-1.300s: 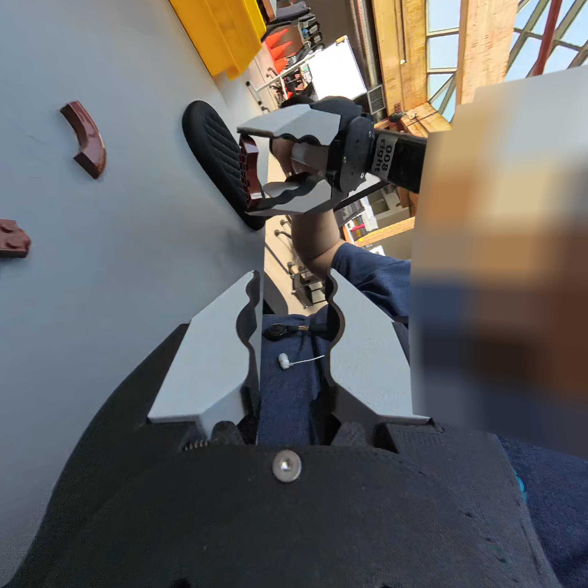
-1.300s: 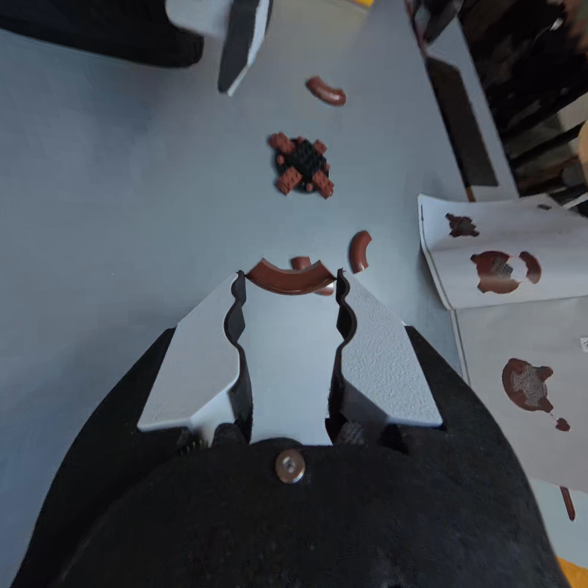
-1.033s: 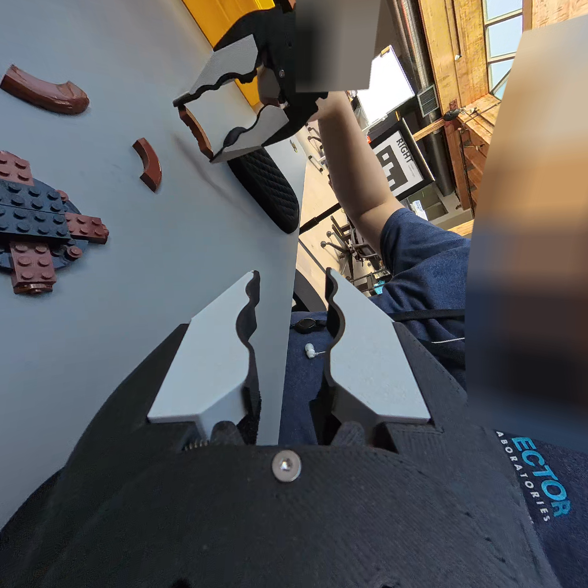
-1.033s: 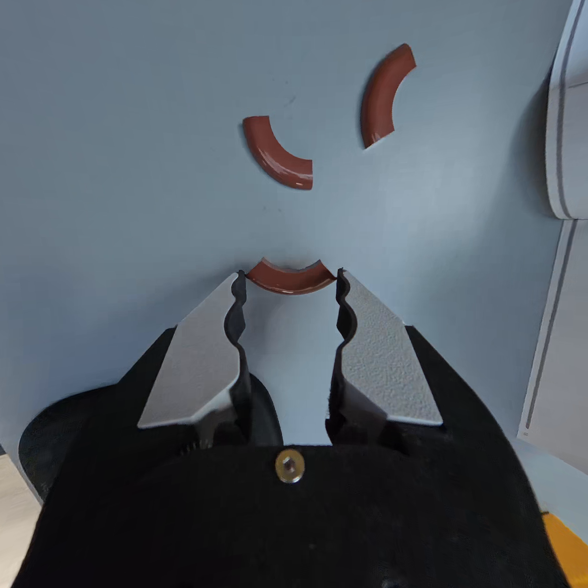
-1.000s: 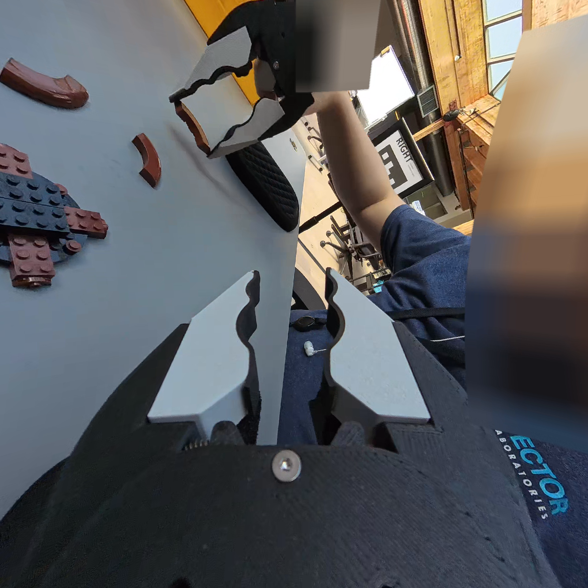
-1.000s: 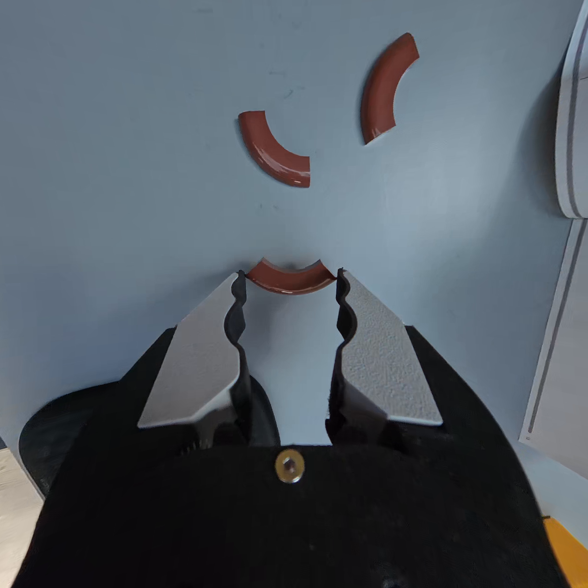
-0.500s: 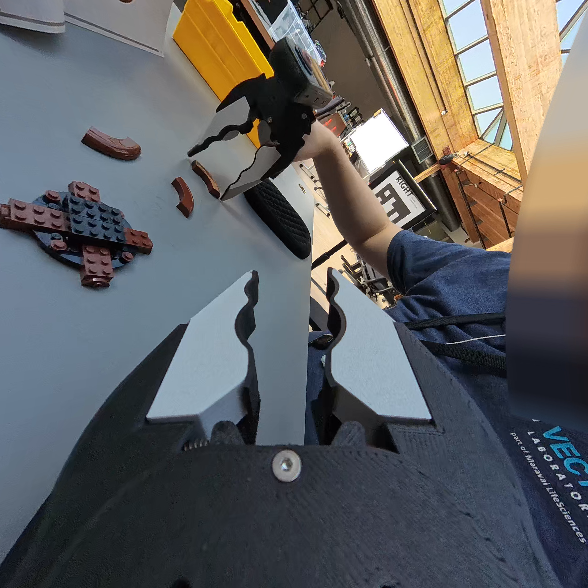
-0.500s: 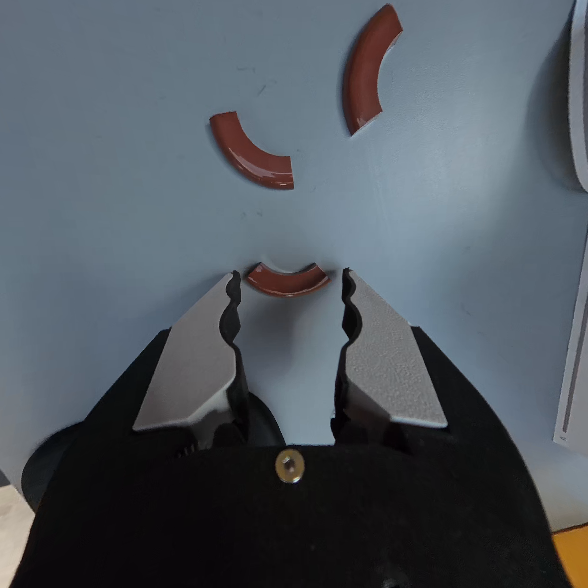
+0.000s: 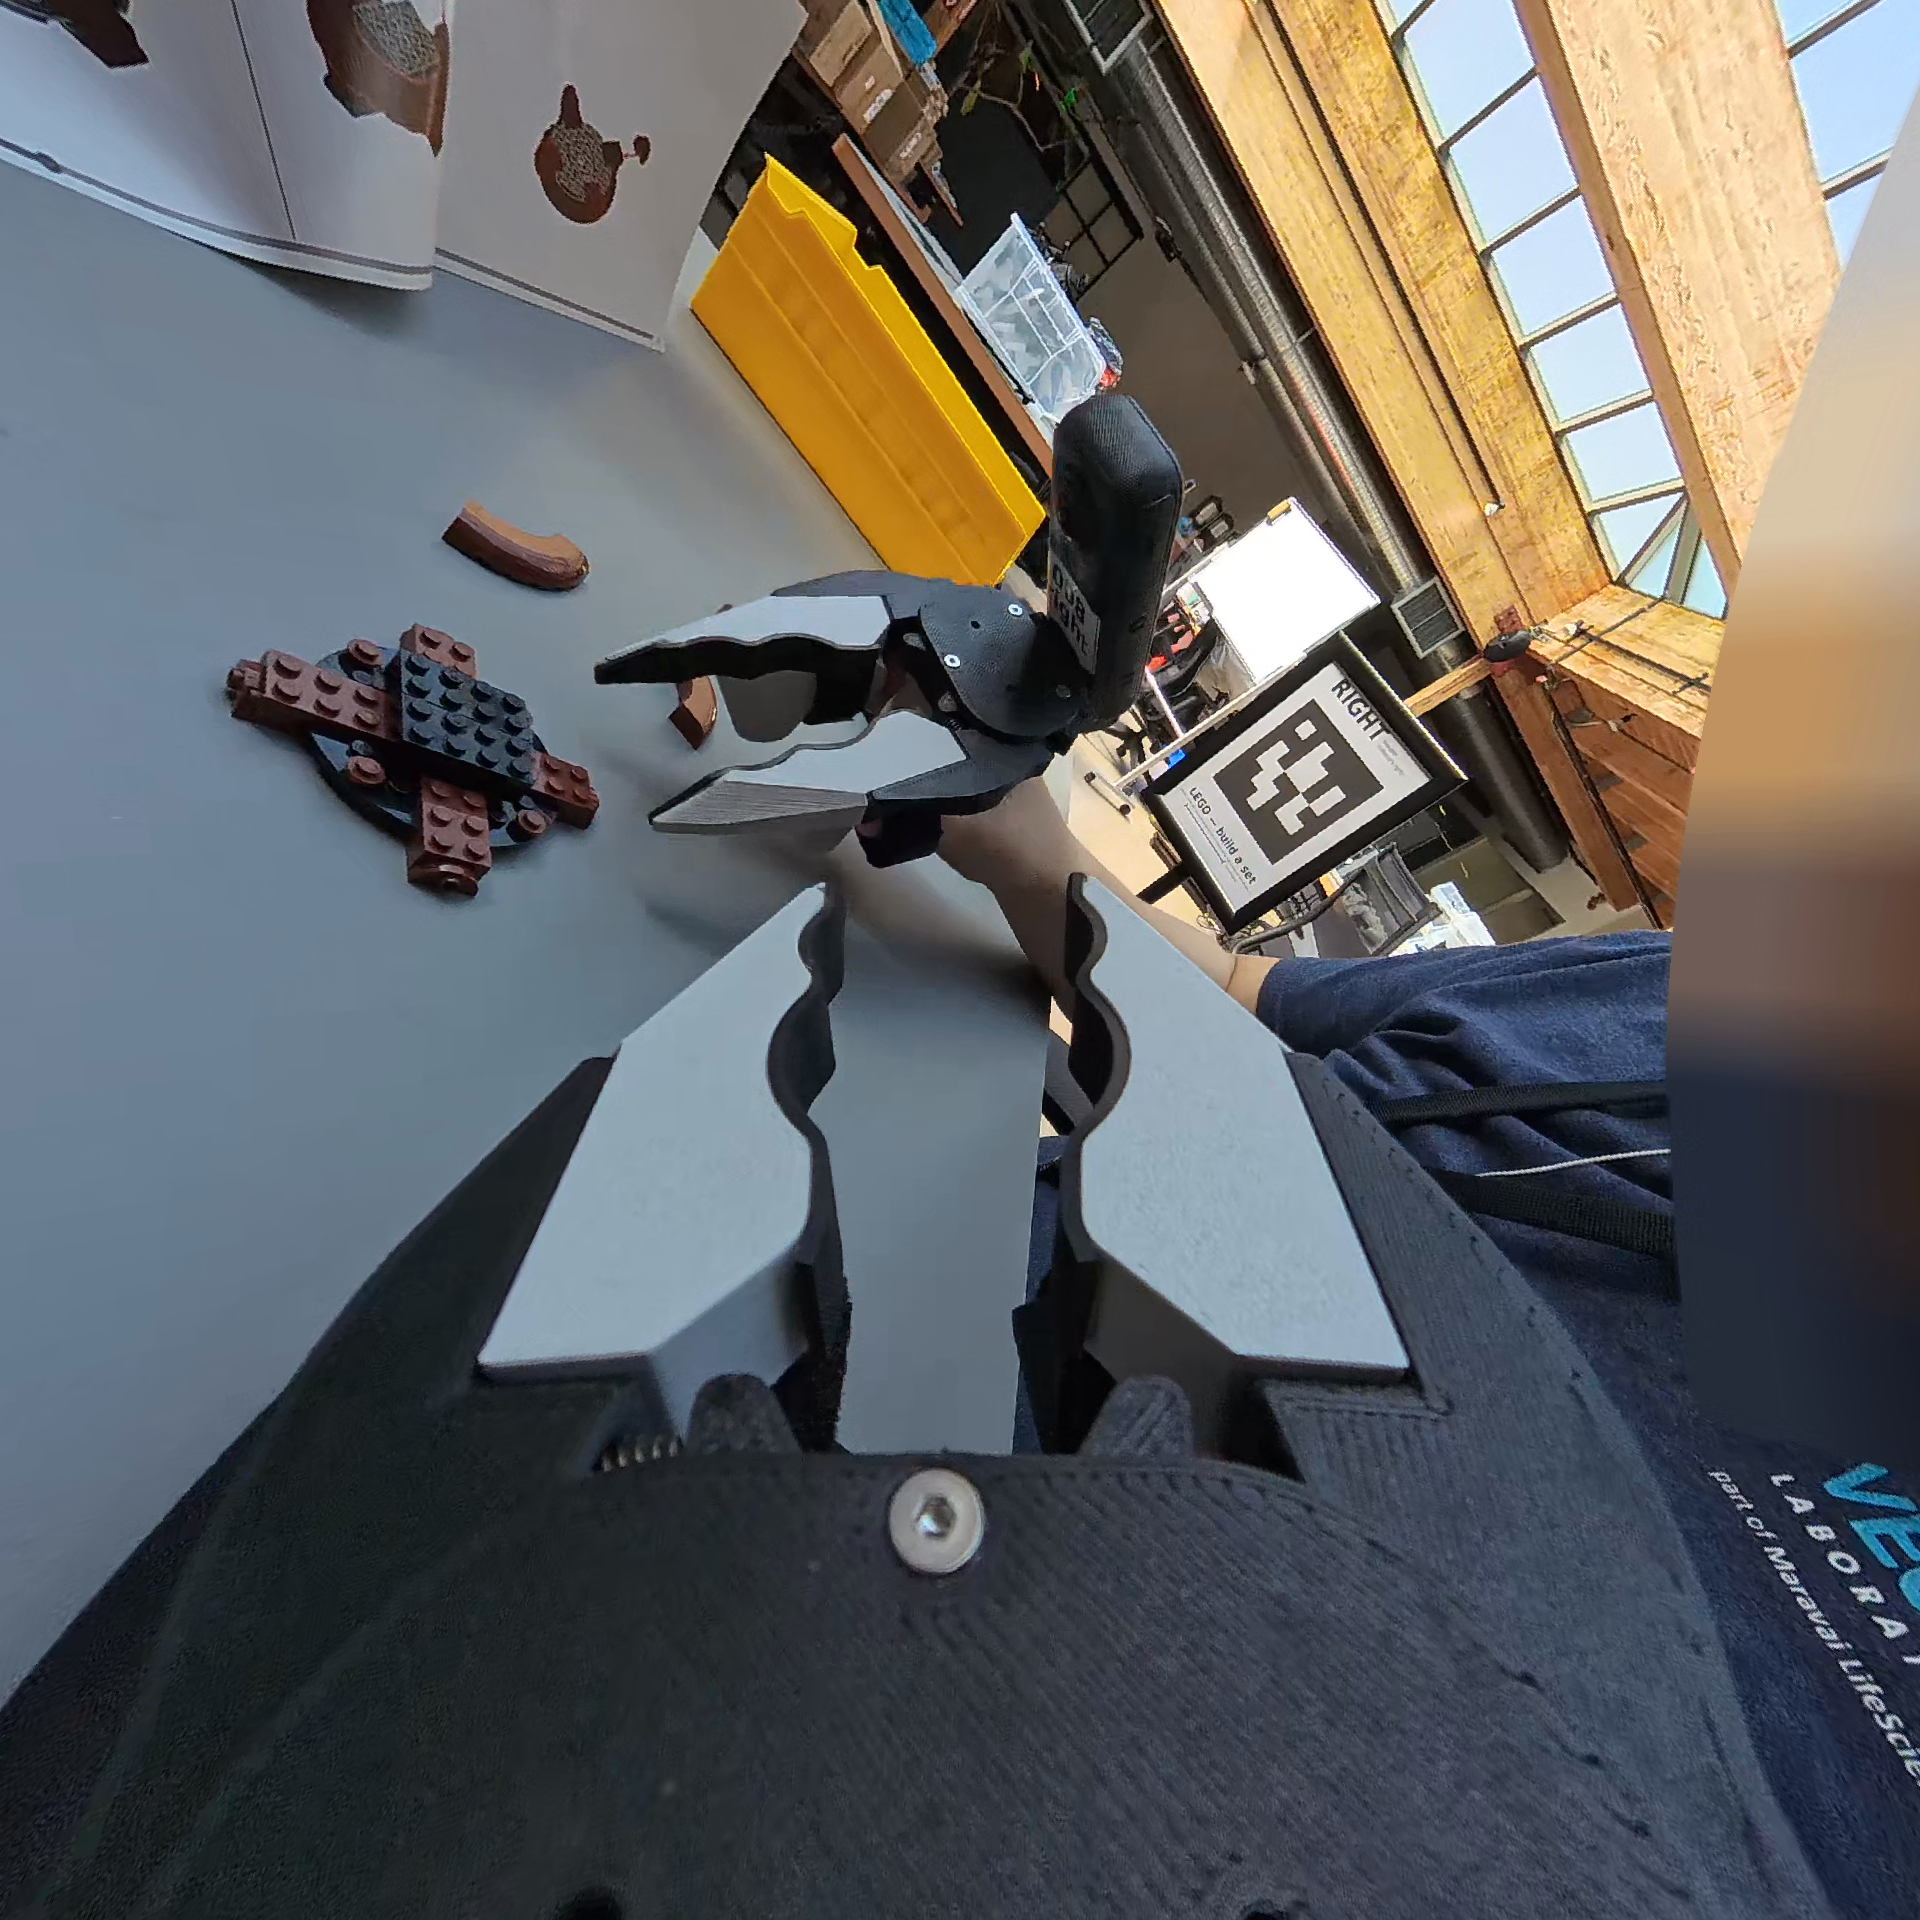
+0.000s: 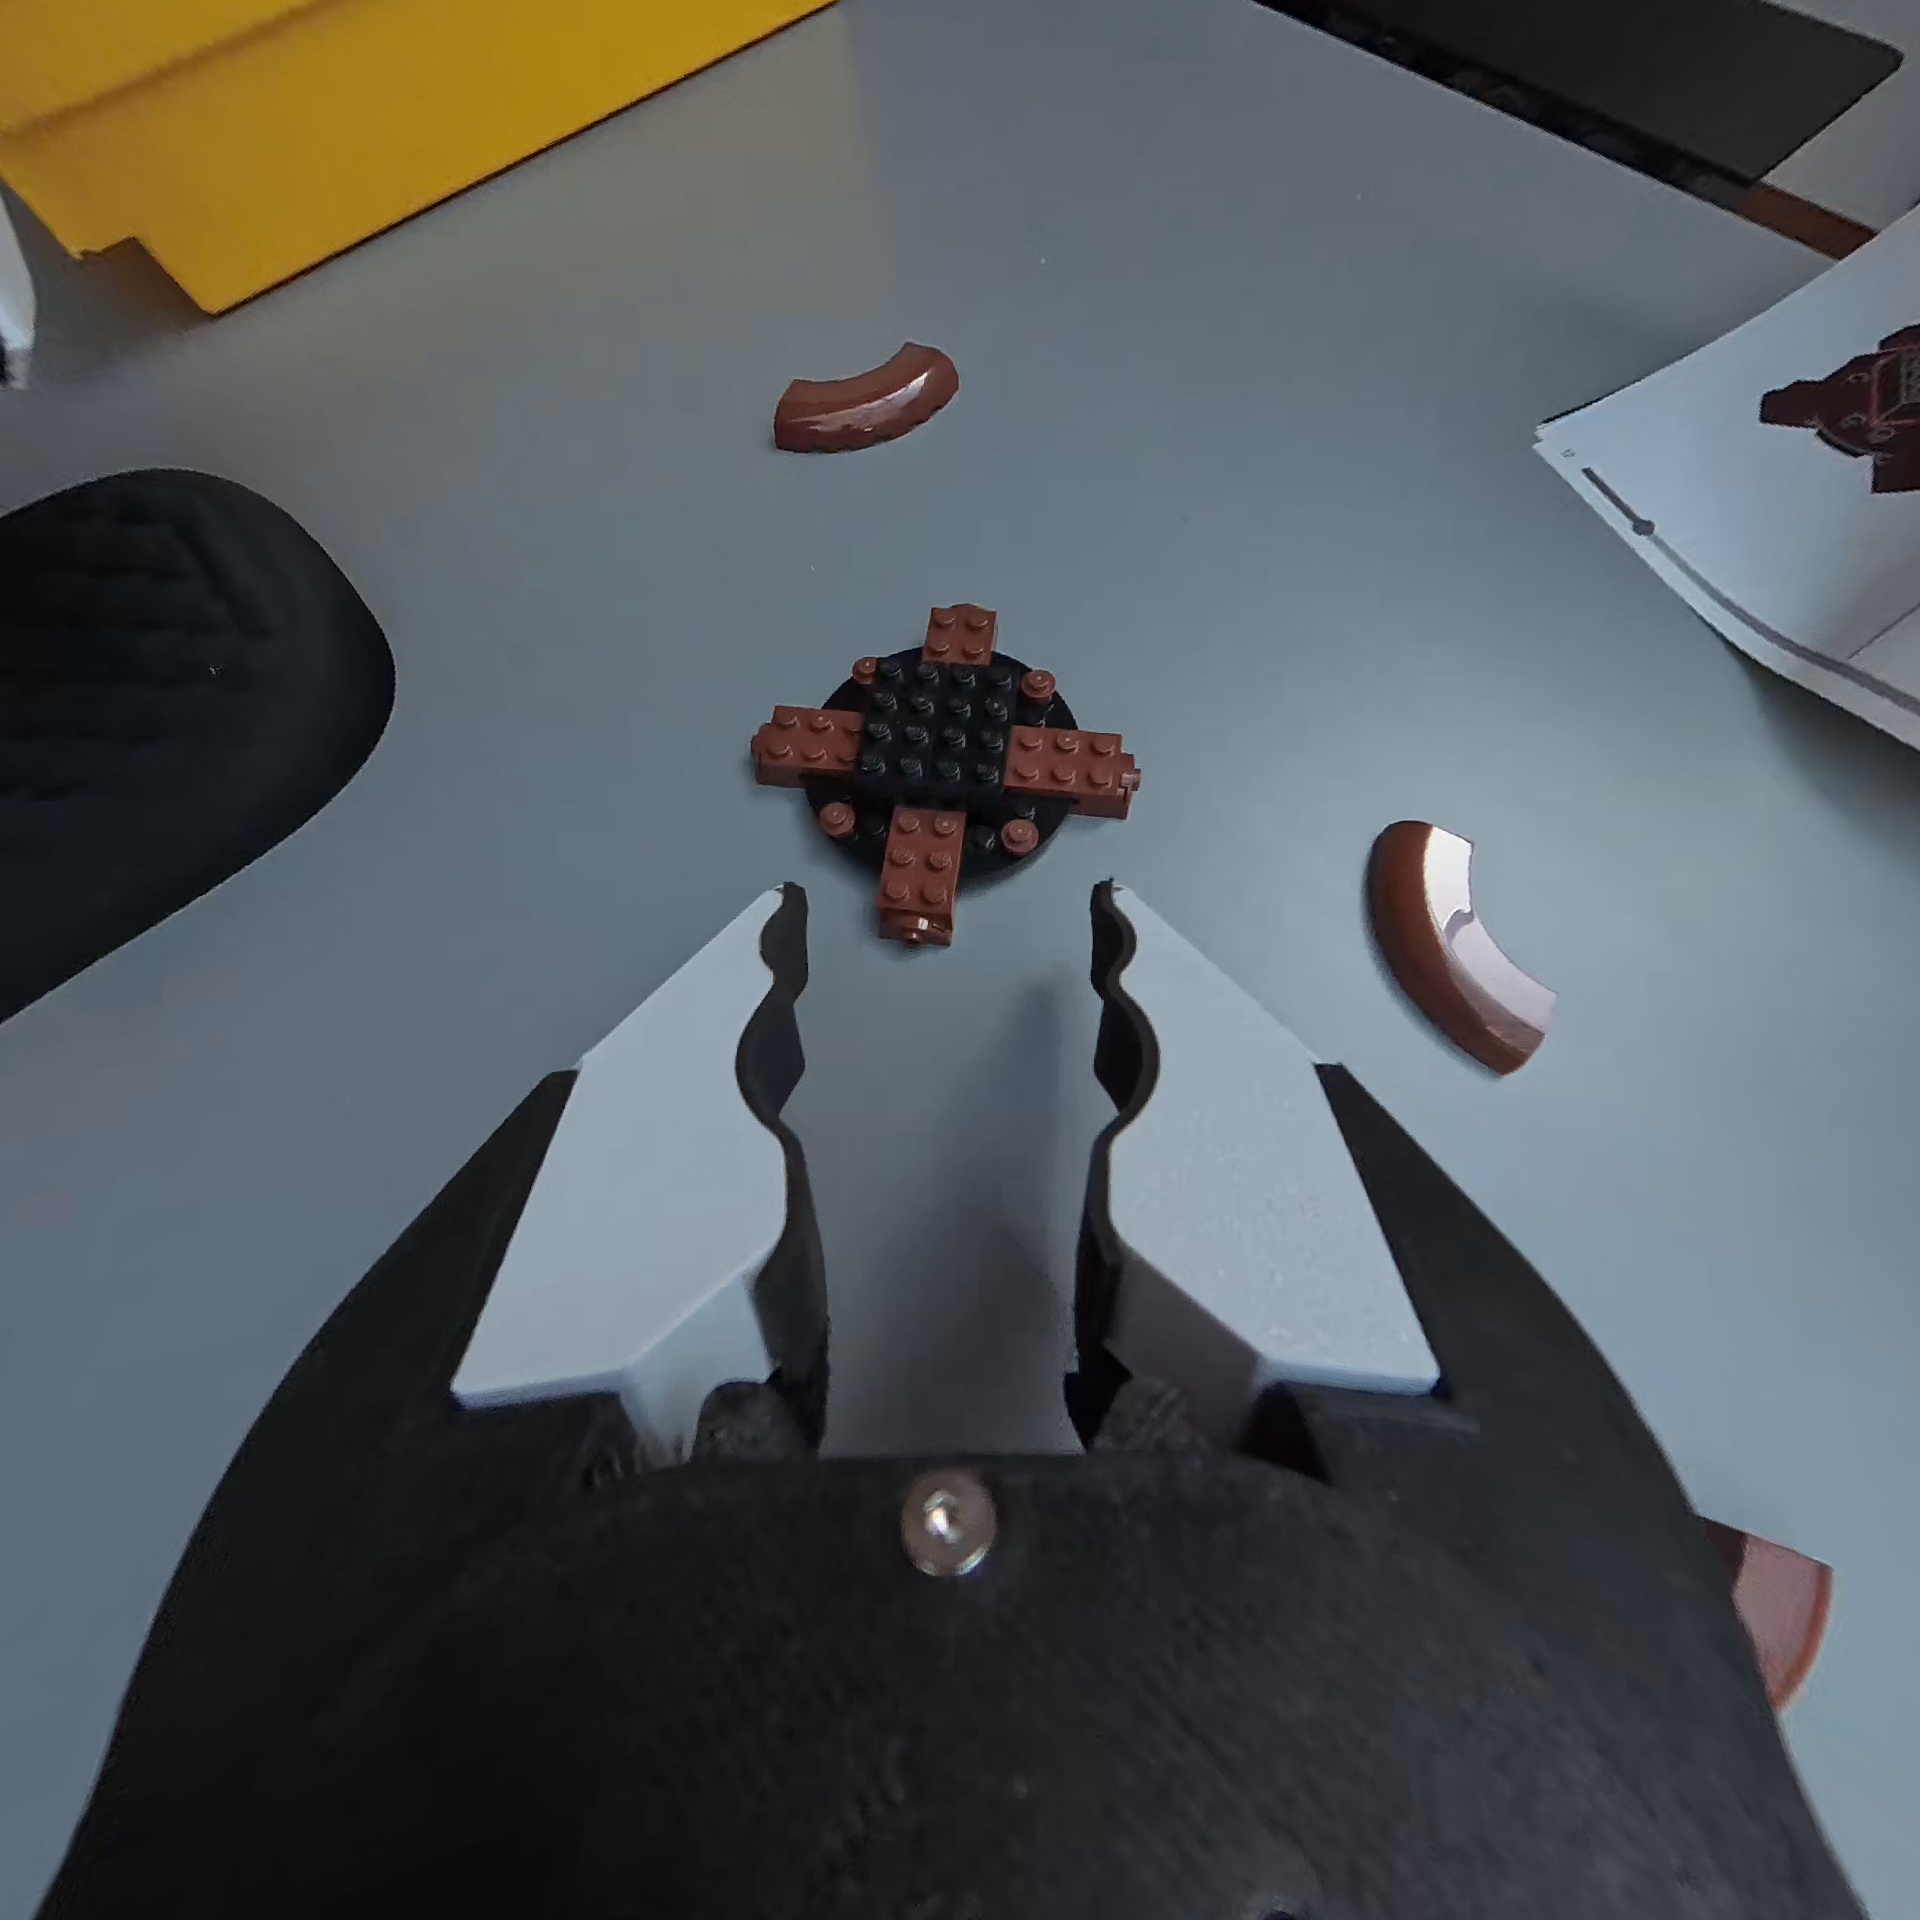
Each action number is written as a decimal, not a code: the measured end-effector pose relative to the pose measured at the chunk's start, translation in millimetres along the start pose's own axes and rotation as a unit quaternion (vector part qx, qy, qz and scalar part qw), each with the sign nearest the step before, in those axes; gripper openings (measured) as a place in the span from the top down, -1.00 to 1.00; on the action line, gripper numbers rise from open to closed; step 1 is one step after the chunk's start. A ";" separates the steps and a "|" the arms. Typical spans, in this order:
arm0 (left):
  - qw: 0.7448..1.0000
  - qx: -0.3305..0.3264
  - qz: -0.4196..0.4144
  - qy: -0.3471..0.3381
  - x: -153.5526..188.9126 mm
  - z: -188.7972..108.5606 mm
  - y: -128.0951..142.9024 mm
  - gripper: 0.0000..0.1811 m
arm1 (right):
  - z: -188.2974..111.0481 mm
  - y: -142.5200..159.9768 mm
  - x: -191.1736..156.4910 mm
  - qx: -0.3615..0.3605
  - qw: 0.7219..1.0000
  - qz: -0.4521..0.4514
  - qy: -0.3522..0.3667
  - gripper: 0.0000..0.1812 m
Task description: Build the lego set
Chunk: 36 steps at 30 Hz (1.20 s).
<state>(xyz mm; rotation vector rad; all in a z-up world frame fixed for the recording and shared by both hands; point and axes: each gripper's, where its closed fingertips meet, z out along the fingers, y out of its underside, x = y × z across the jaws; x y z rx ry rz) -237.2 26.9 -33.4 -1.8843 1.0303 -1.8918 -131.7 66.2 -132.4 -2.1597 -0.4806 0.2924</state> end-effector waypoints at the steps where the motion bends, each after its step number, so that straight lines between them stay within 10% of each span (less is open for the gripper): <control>1: 1.000 0.001 0.001 -0.002 0.3 -0.7 0.8 0.55 | 2.6 0.4 -0.7 0.000 1.000 0.005 0.000 0.44; 20: 0.998 0.006 -0.044 -0.036 -37.4 6.8 -9.6 0.47 | 20.1 5.6 -5.8 -0.018 0.999 -0.019 0.023 0.83; 36: 0.995 0.028 -0.092 -0.018 -70.3 44.3 -17.9 0.17 | -48.5 -28.7 -7.2 0.144 0.973 -0.167 0.066 0.83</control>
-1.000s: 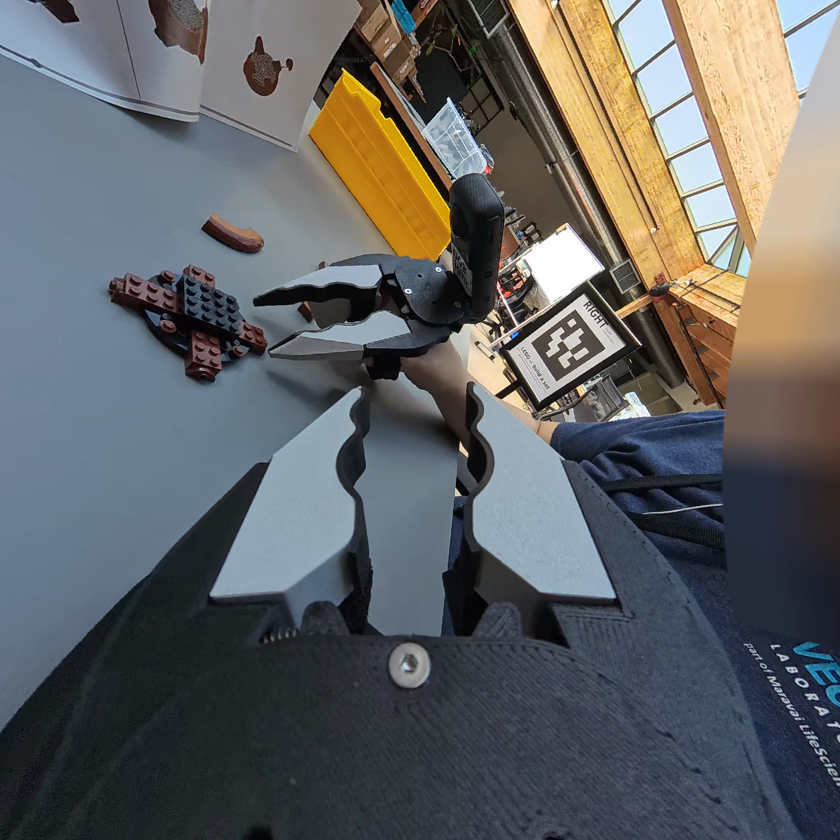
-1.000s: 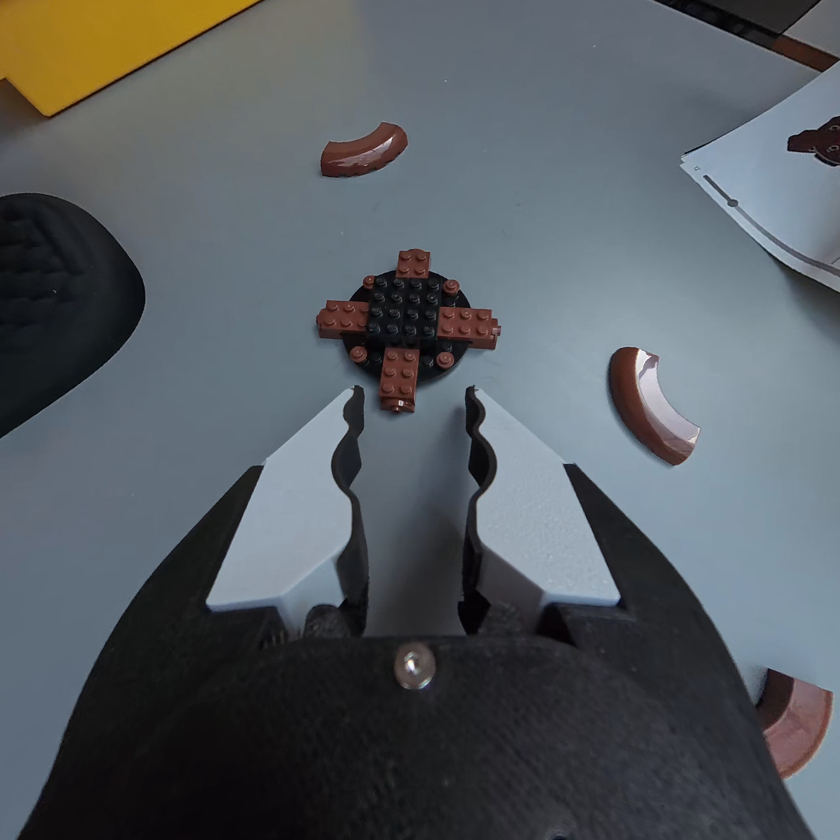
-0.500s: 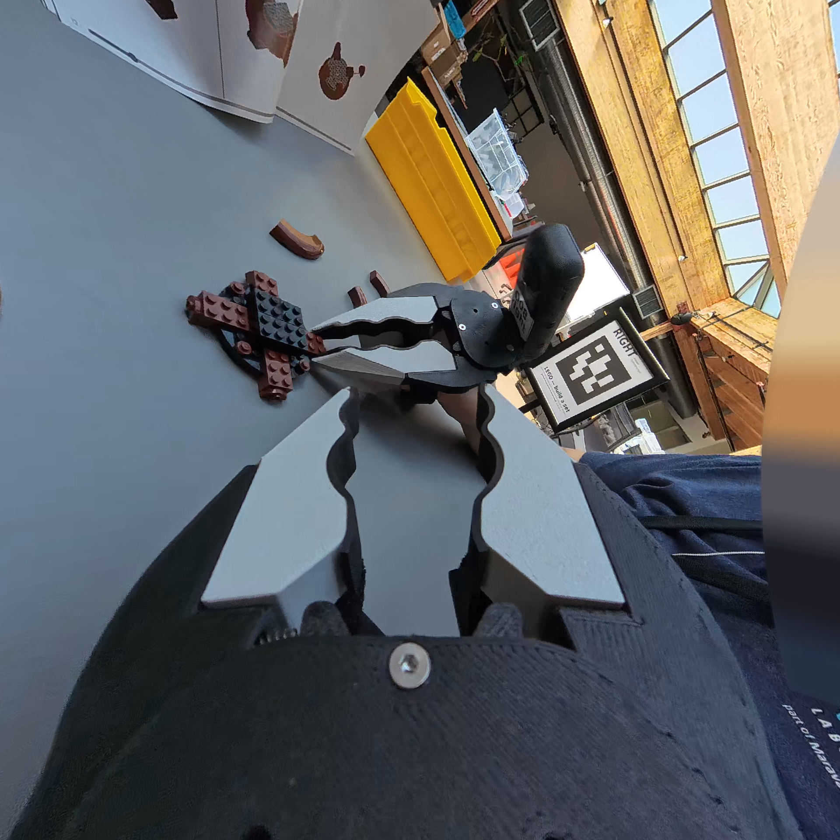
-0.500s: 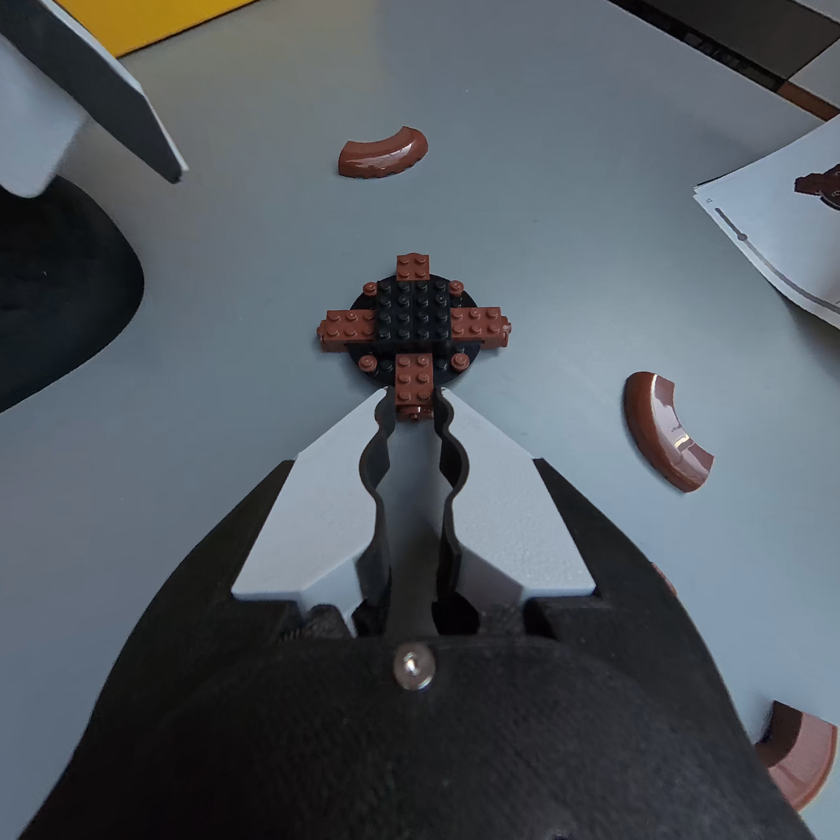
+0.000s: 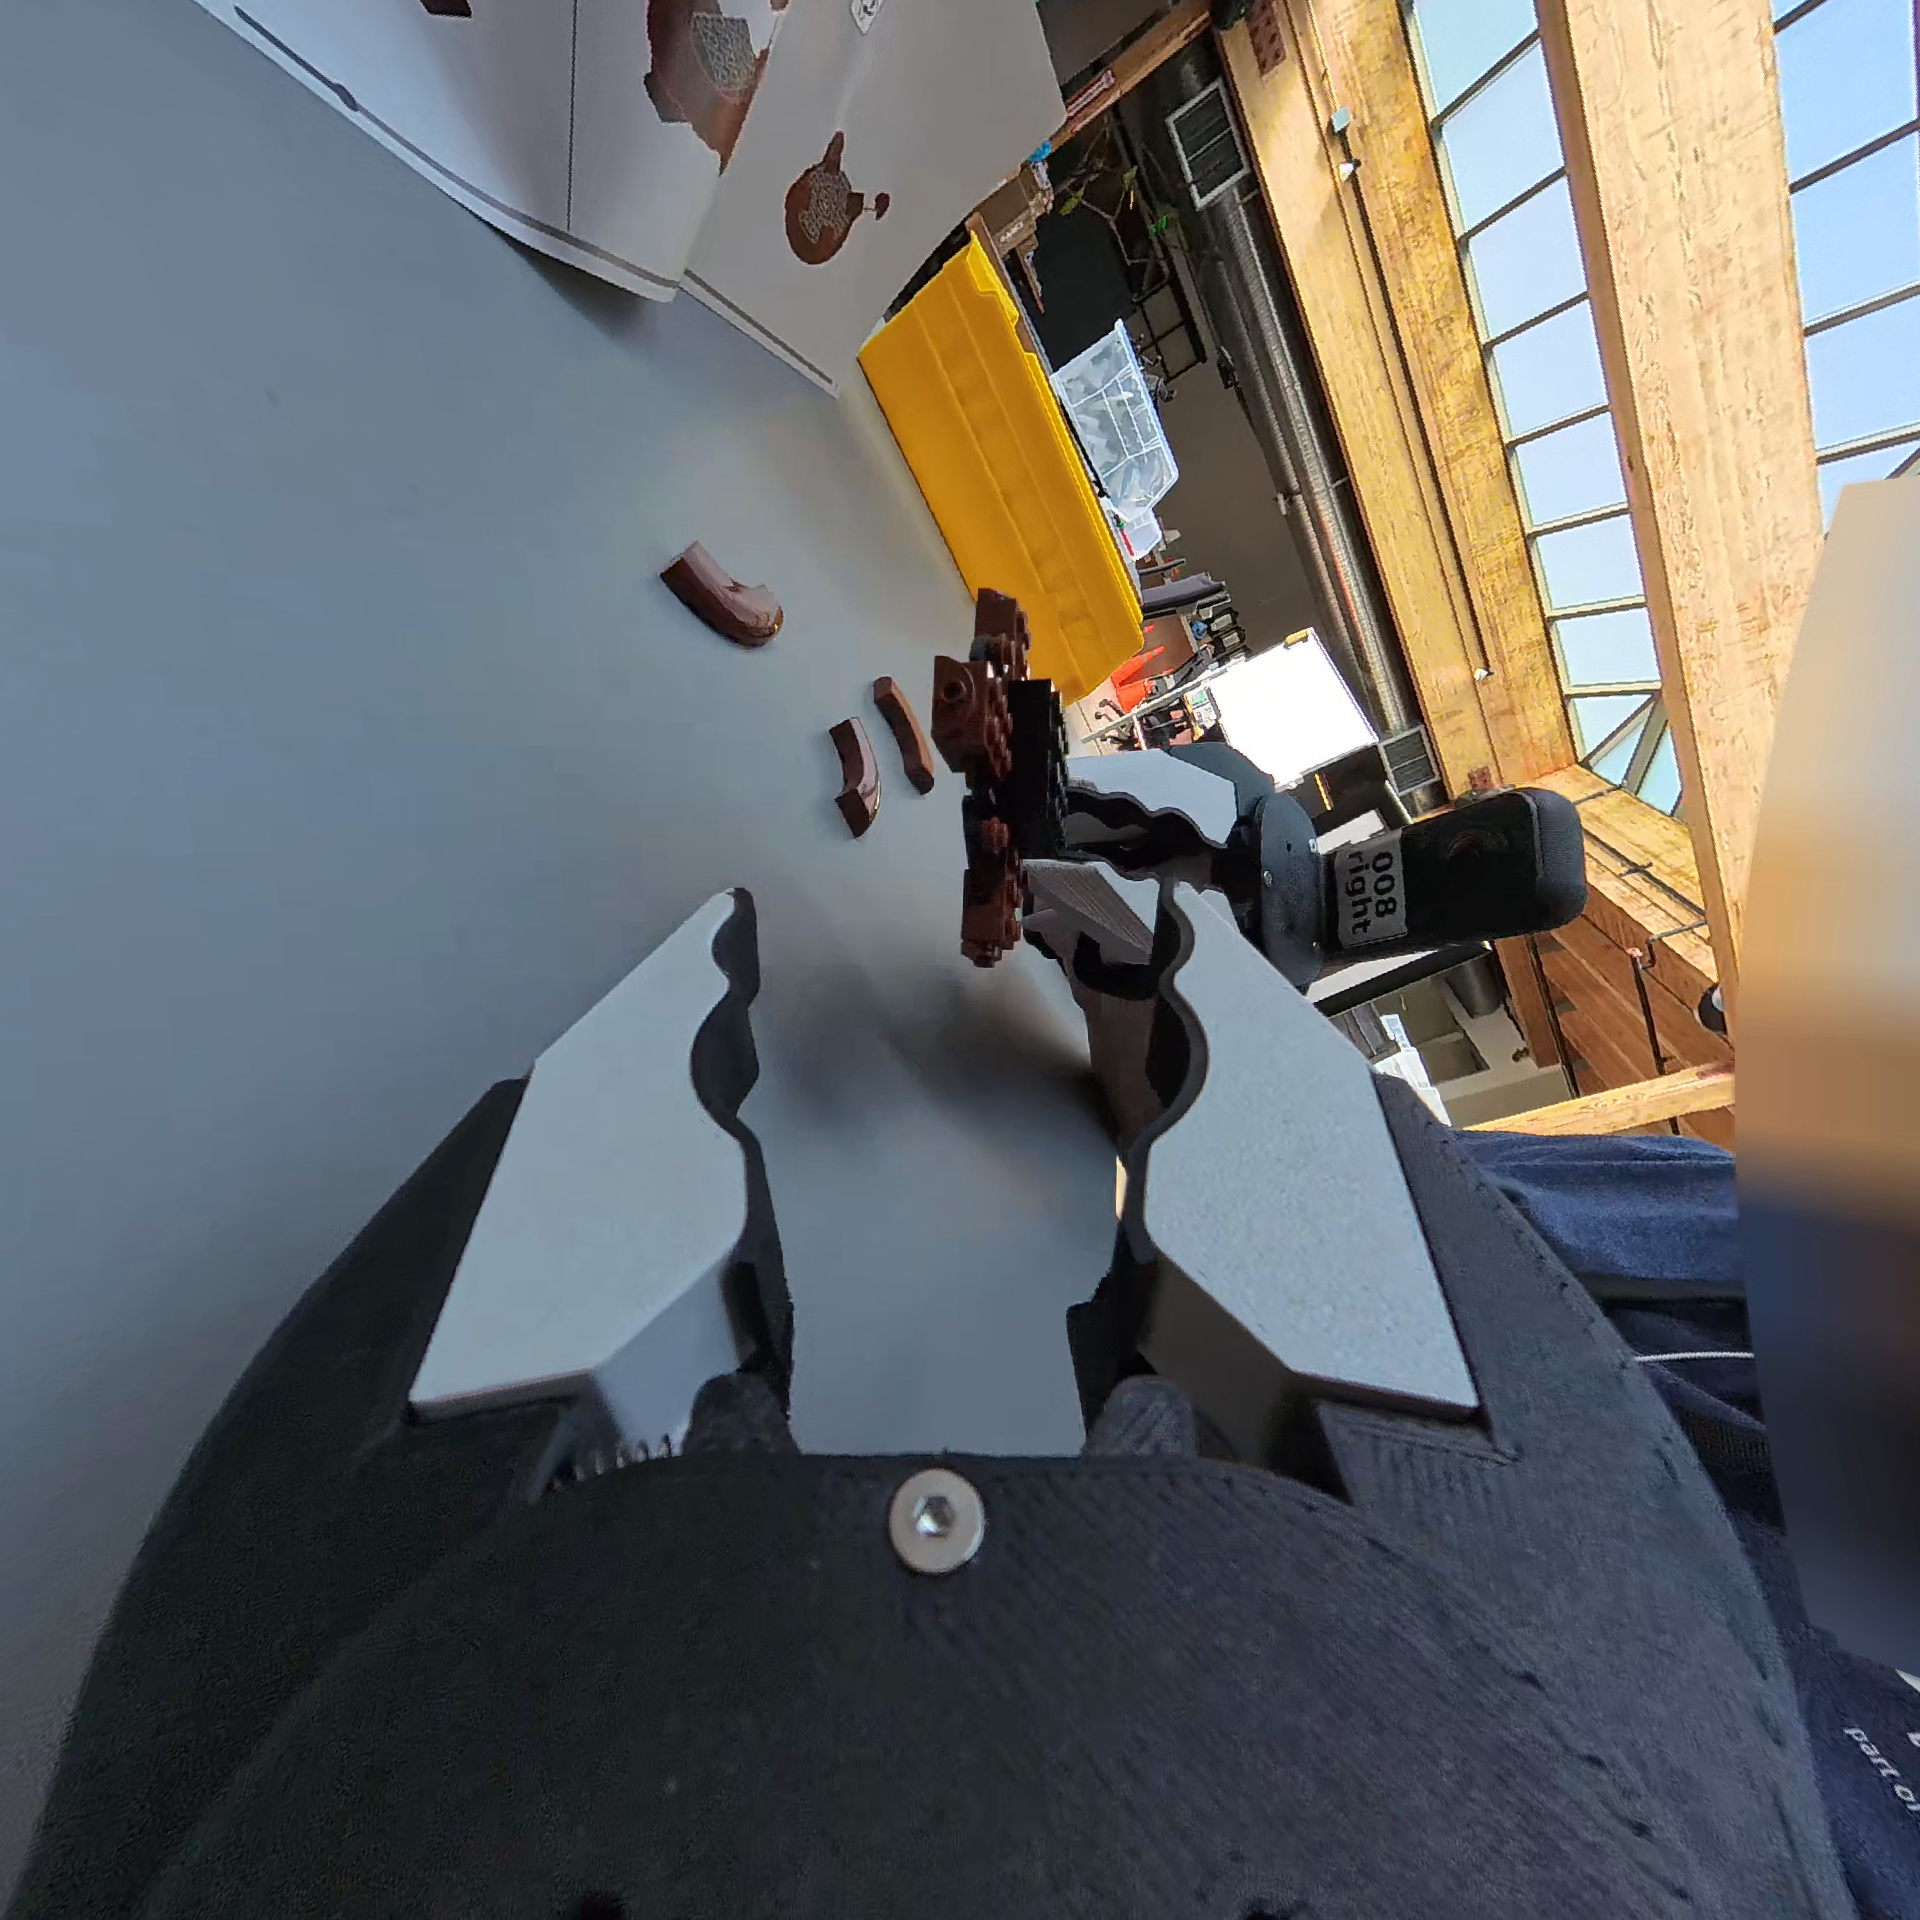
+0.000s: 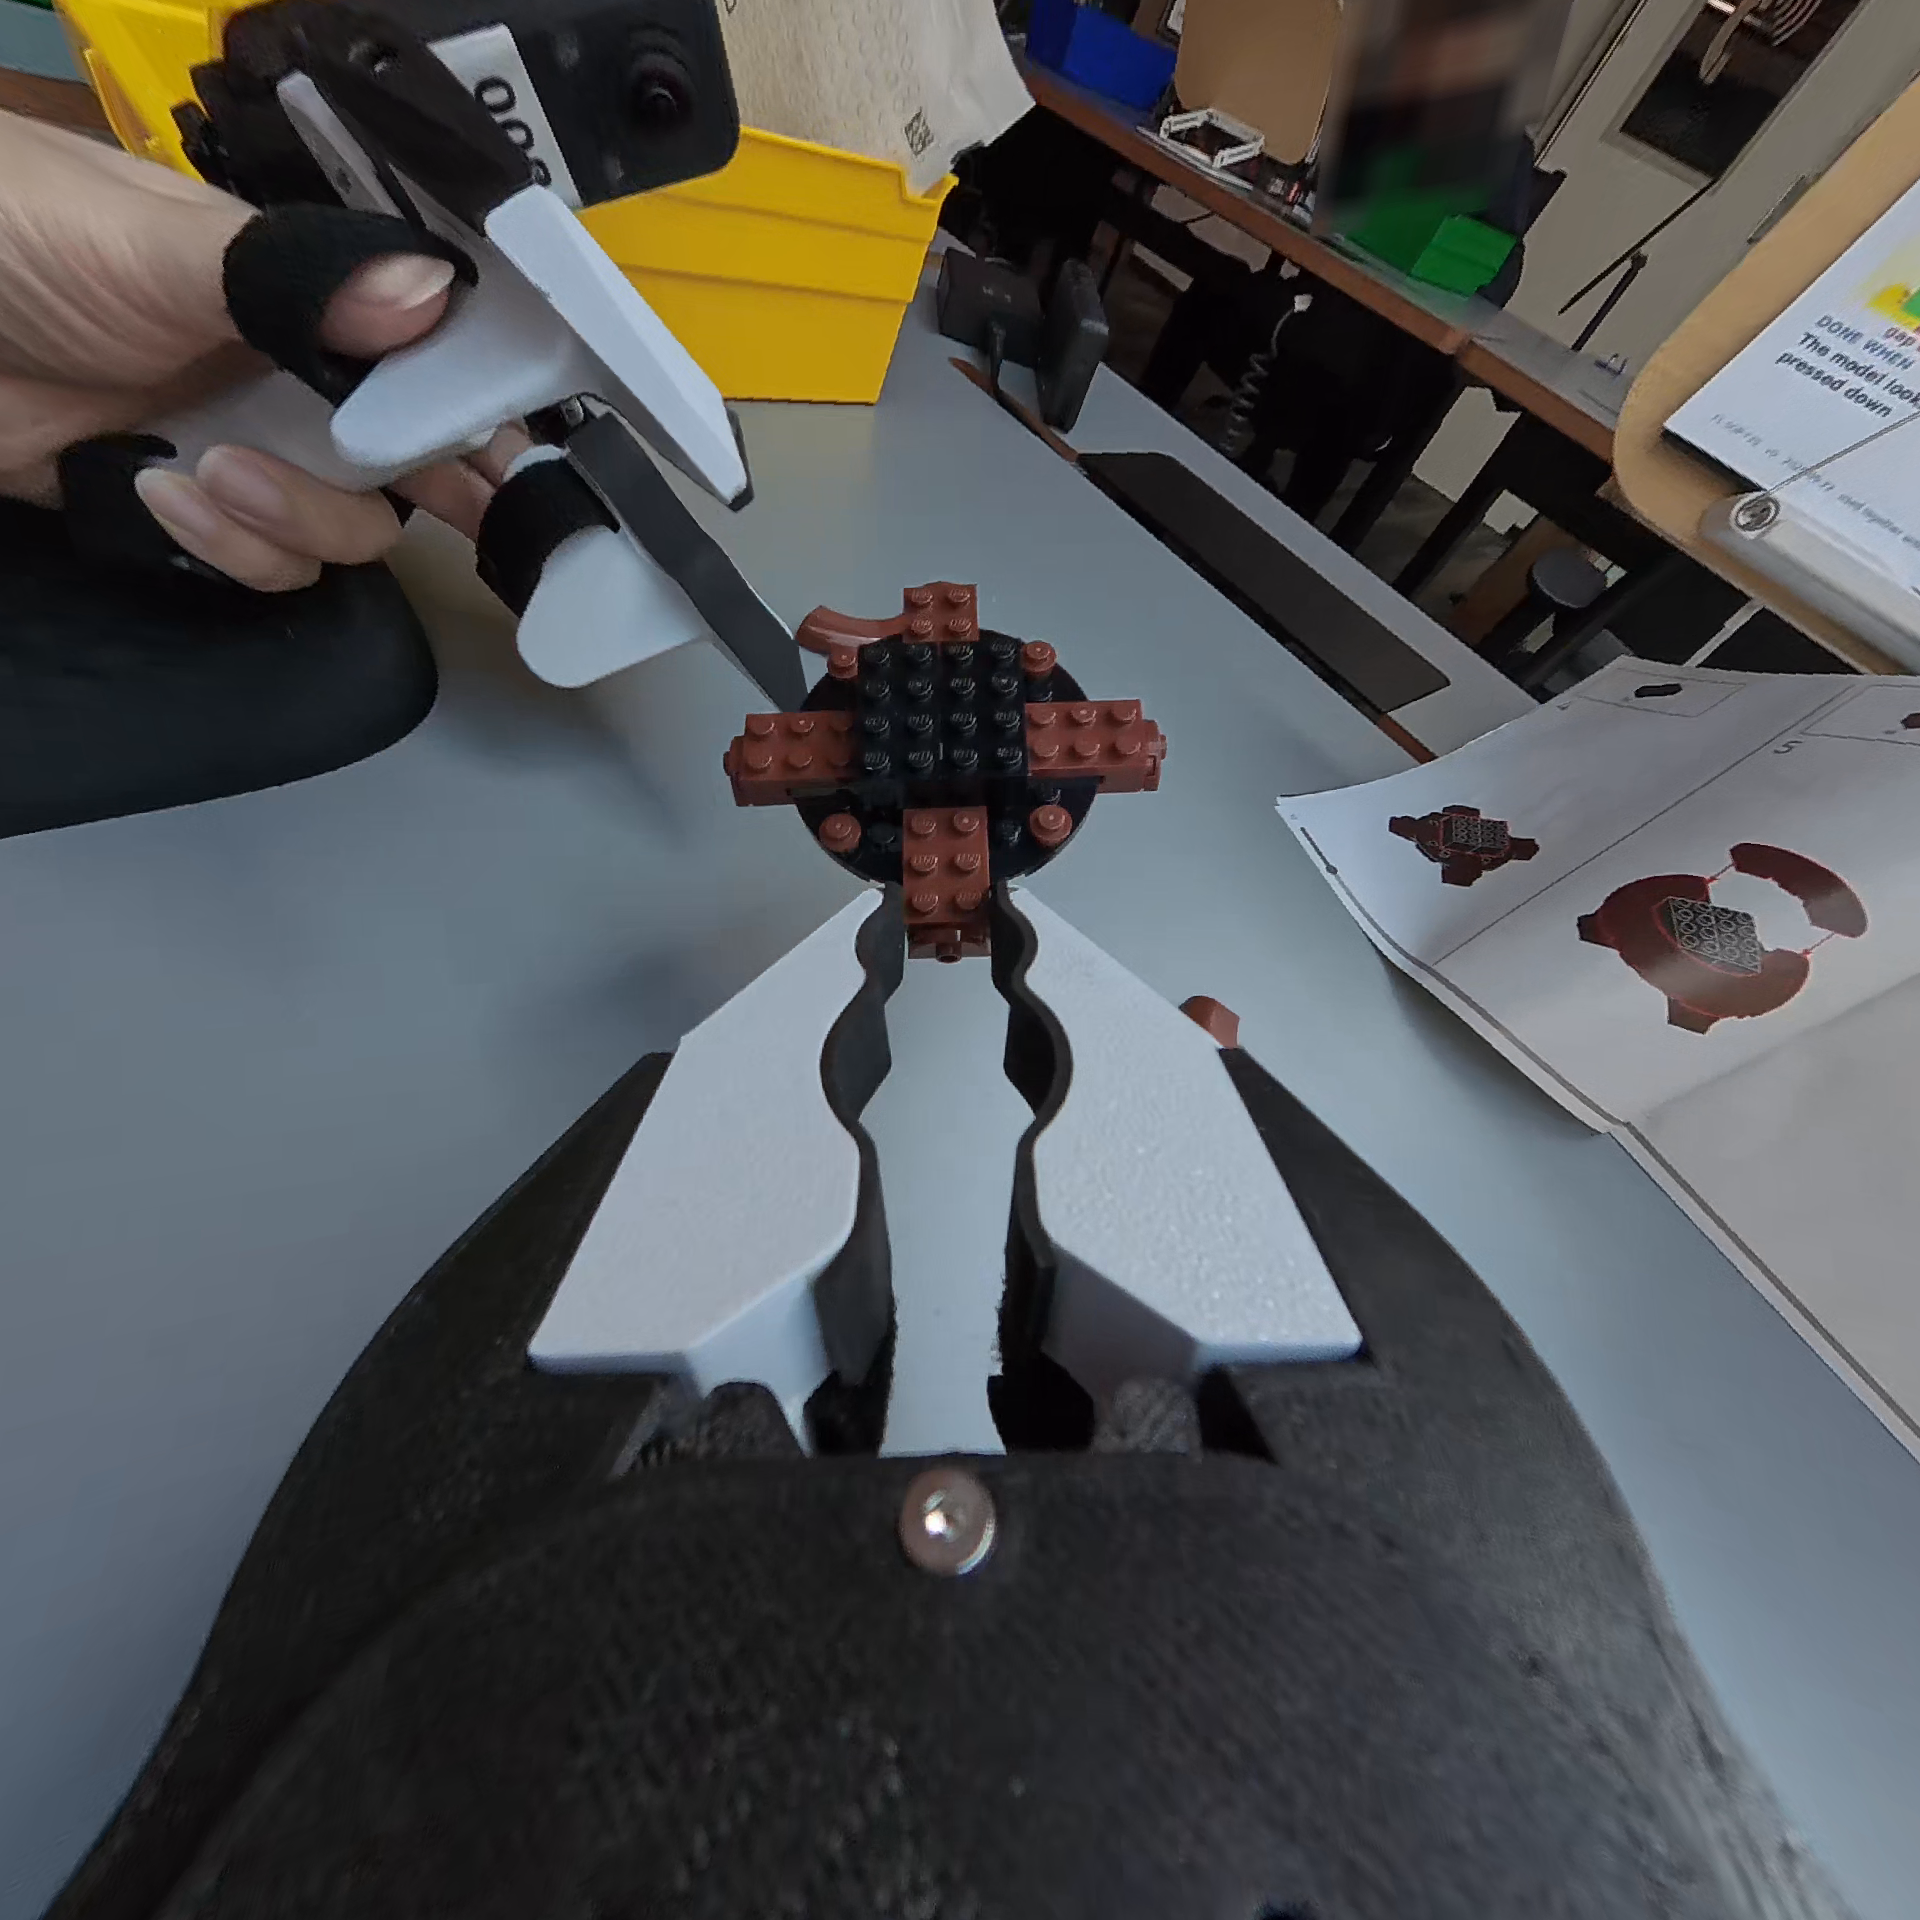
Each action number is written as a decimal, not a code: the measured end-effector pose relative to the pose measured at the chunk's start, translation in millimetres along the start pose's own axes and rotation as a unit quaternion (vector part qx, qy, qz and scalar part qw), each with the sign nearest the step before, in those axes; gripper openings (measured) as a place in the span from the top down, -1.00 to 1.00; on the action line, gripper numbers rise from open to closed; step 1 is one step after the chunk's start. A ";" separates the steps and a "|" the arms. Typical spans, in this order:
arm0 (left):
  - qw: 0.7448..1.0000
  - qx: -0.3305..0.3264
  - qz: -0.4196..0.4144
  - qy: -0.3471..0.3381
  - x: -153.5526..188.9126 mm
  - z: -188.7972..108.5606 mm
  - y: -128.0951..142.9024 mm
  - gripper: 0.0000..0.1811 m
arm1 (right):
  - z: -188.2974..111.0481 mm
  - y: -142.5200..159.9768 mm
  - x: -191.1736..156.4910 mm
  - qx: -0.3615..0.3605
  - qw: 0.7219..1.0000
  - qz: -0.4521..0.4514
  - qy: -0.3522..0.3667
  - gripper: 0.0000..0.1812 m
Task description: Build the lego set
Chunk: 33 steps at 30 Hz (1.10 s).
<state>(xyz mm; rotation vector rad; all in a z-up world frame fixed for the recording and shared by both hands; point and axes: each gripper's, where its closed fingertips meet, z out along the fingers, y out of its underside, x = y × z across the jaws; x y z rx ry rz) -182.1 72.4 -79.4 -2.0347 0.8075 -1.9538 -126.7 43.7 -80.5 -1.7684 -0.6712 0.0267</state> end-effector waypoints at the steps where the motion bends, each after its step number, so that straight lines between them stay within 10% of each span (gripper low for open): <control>1: 1.000 0.002 0.000 0.010 3.5 4.2 -1.2 0.17 | -2.8 -3.0 0.9 0.011 1.000 0.002 0.001 0.83; 12: 0.994 -0.030 0.024 0.101 47.6 54.2 -14.1 0.27 | -18.2 -15.9 10.7 0.062 0.998 0.006 0.014 0.83; 19: 0.989 -0.074 0.031 0.126 51.8 84.4 -15.2 0.78 | -24.3 -11.6 28.0 0.054 0.997 0.009 0.053 0.83; 33: 0.985 -0.074 -0.001 0.156 45.7 109.4 -23.0 0.75 | -28.1 0.3 52.7 0.028 0.992 0.040 0.115 0.83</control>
